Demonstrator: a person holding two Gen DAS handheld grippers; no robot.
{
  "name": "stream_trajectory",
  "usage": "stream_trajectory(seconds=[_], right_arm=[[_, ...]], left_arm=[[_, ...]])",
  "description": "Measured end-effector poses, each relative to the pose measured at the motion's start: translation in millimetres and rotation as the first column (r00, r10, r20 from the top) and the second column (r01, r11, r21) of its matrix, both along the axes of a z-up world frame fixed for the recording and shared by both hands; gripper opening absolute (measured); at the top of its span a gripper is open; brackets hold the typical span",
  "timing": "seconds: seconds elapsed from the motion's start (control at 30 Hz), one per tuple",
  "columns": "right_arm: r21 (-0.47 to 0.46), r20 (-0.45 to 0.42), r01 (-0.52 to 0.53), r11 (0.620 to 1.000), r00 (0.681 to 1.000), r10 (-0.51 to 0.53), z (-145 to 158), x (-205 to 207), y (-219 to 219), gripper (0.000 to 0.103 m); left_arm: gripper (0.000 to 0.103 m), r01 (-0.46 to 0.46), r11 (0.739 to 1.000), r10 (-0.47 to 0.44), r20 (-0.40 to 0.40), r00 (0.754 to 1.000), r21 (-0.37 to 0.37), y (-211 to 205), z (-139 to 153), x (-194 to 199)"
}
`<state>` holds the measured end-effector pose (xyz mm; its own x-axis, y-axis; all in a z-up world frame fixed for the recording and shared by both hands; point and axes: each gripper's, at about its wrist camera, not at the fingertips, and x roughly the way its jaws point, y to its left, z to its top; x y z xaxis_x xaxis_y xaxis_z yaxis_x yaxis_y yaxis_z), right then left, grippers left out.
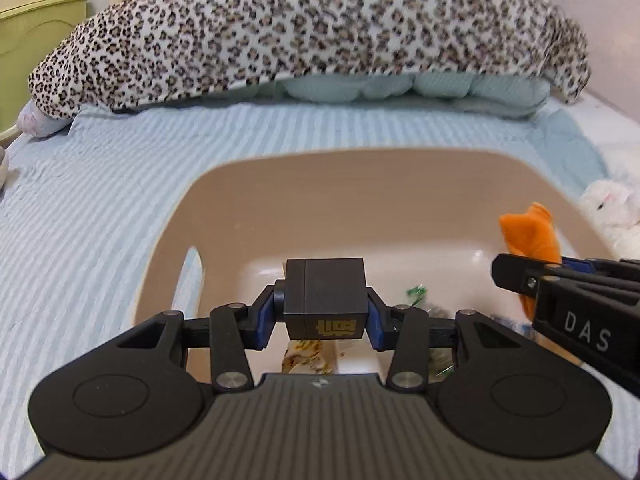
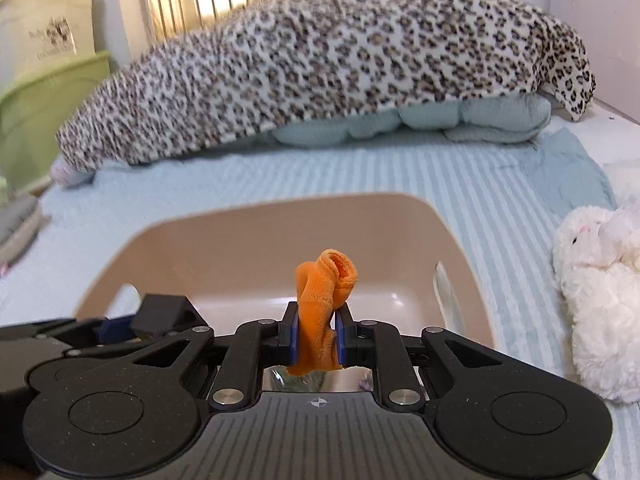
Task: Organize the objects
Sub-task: 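Open both grippers to drop the cloth and cube into the basket, then grasp the blue-and-white patterned box with the right gripper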
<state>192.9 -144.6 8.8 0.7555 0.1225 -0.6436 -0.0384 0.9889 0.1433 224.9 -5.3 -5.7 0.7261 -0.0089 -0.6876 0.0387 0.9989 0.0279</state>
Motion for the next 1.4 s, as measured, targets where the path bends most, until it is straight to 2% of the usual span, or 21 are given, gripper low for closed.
stream_trajectory(seconds=[0.17,0.2,0.27,0.33,0.4,0.47,0.57,0.7,0.93,1.0,1.17,1.4], right_arm=[[-0.06,-0.04,-0.01,0.998,0.999,0.008,-13.2,1.1,9.4,0.017],[-0.076,-0.04,-0.01,0.997,0.999,0.007,-14.3,0.3,10.9,0.027],[-0.092,-0.027,-0.005,0.996,1.0,0.002,-14.2,-4.7,12.8,0.037],[-0.094,-0.008,-0.006,0.996,1.0,0.005,-9.3,-8.9,12.7,0.042],[-0.089,0.021,-0.004,0.996,1.0,0.006,-0.7,-15.6,10.7,0.054],[-0.086,0.054,0.01,0.996,0.999,-0.005,9.7,-23.7,7.1,0.062],[-0.067,0.073,0.014,0.998,0.997,-0.009,21.1,-35.2,0.2,0.074],[-0.039,0.058,-0.009,0.999,0.998,0.011,28.4,-50.2,-6.0,0.079],[-0.107,0.031,-0.066,0.992,0.997,0.07,25.5,-80.3,-1.2,0.085],[-0.117,0.015,-0.074,0.99,0.997,0.076,22.2,-87.0,-0.9,0.089],[-0.126,-0.021,-0.087,0.988,0.996,0.085,15.4,-96.5,-1.9,0.089],[-0.148,-0.078,-0.114,0.982,0.992,0.103,4.5,-102.5,0.4,0.09]], left_arm=[[0.046,-0.02,1.0,0.019,-0.056,0.998,-0.021,5.9,-10.2,1.9],[0.046,-0.019,1.0,0.018,-0.055,0.998,-0.02,6.9,-9.1,1.0],[0.046,-0.016,1.0,0.015,-0.052,0.999,-0.023,8.4,-3.6,-2.5],[0.048,-0.028,0.999,0.027,-0.035,0.999,-0.033,10.8,6.6,-8.4],[0.055,-0.031,0.999,0.031,-0.009,0.999,-0.036,12.9,19.8,-16.2],[0.069,-0.044,0.999,0.045,0.015,0.999,-0.031,15.1,31.8,-24.7],[0.073,-0.035,0.999,0.036,0.027,0.999,-0.036,18.5,44.7,-35.0],[0.079,-0.017,1.0,0.018,0.037,0.999,-0.012,19.3,56.6,-49.8],[0.079,-0.004,1.0,0.003,0.014,1.0,0.02,21.5,62.4,-73.5],[0.08,-0.01,0.999,0.01,0.002,1.0,0.031,22.2,61.2,-79.1],[0.08,-0.001,1.0,0.001,-0.046,0.999,0.01,27.7,56.9,-89.9],[0.08,0.011,1.0,-0.008,-0.124,0.992,0.029,31.1,37.0,-97.7]])
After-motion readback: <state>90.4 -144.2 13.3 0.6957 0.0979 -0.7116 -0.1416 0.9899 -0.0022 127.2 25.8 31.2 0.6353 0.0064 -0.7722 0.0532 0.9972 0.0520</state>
